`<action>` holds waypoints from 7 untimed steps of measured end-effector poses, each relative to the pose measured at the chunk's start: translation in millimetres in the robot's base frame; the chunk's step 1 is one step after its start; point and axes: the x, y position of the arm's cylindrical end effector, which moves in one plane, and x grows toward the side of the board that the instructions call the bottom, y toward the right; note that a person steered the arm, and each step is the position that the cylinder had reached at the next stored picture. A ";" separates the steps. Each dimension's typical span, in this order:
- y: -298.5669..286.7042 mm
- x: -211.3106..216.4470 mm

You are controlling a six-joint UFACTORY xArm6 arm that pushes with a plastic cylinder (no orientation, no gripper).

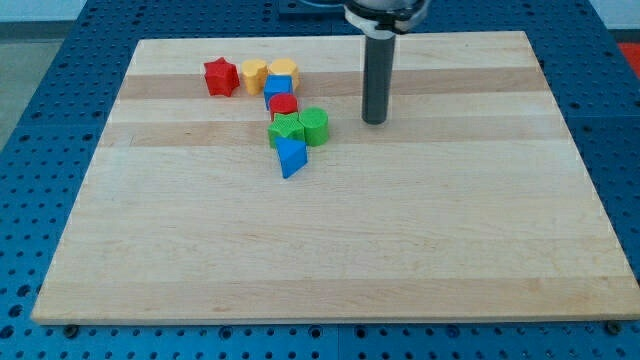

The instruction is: Point your arm to the right side of the blue triangle

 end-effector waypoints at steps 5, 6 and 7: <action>-31.4 82.1; -31.4 82.1; -40.6 80.4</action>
